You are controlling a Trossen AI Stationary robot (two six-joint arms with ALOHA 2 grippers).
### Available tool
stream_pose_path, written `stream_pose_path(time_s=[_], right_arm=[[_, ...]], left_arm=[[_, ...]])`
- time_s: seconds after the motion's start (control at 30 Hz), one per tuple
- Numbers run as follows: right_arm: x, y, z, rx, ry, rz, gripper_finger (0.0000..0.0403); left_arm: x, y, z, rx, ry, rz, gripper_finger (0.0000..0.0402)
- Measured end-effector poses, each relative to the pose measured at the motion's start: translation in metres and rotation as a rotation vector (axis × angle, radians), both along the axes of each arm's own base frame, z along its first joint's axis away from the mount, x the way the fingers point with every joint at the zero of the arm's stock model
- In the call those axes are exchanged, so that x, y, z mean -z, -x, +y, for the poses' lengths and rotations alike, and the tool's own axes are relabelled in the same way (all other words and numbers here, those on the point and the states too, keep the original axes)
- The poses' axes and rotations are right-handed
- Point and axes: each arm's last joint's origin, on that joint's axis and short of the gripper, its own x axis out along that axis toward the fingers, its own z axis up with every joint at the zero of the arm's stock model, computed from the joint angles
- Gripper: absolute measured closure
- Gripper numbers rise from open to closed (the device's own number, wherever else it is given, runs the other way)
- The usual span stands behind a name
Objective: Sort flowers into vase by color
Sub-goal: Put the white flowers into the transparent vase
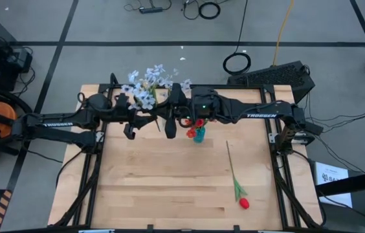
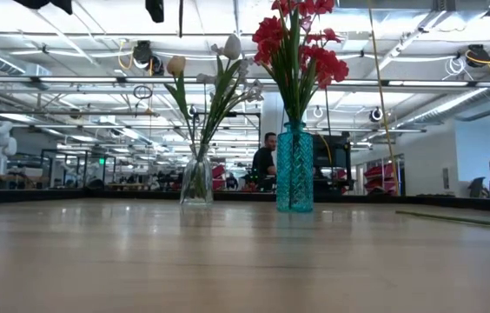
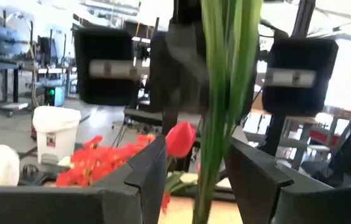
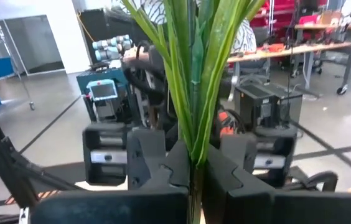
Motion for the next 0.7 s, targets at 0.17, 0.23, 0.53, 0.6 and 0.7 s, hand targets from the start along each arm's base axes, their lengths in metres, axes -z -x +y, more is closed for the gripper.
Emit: stream_pose_path(time_s=[0.17, 0.23, 0.53, 0.6, 0.7], right_arm=[[0.0013, -0.0009, 0.0001, -0.003, -0.007, 0.003, 0.0401], [0.0008, -0.0006, 0.0001, -0.003, -0.007, 0.001, 0.0401], [0.0010, -0.0006, 0.0001, -0.006, 0.005, 0.004, 0.0385], [0.0011, -0.0005, 0.0001, -0.005, 0.006, 0.006, 0.0373], [-0.0003, 0.0052, -0.0016, 0.000, 0.002, 0.045, 0.0352]], left_arm=[[-0.0006, -0.0016, 0.0002, 0.002, -0.002, -0.016, 0.0243], [-0.0005, -0.0016, -0.0002, 0.017, -0.005, -0.014, 0.0258], [-0.0003, -0.0016, -0.0003, 0.028, -0.006, -0.011, 0.0387], [-0.0002, -0.0016, -0.0003, 0.028, -0.006, -0.010, 0.0385], [0.0007, -0.0018, -0.0001, 0.026, -0.007, -0.001, 0.0387]])
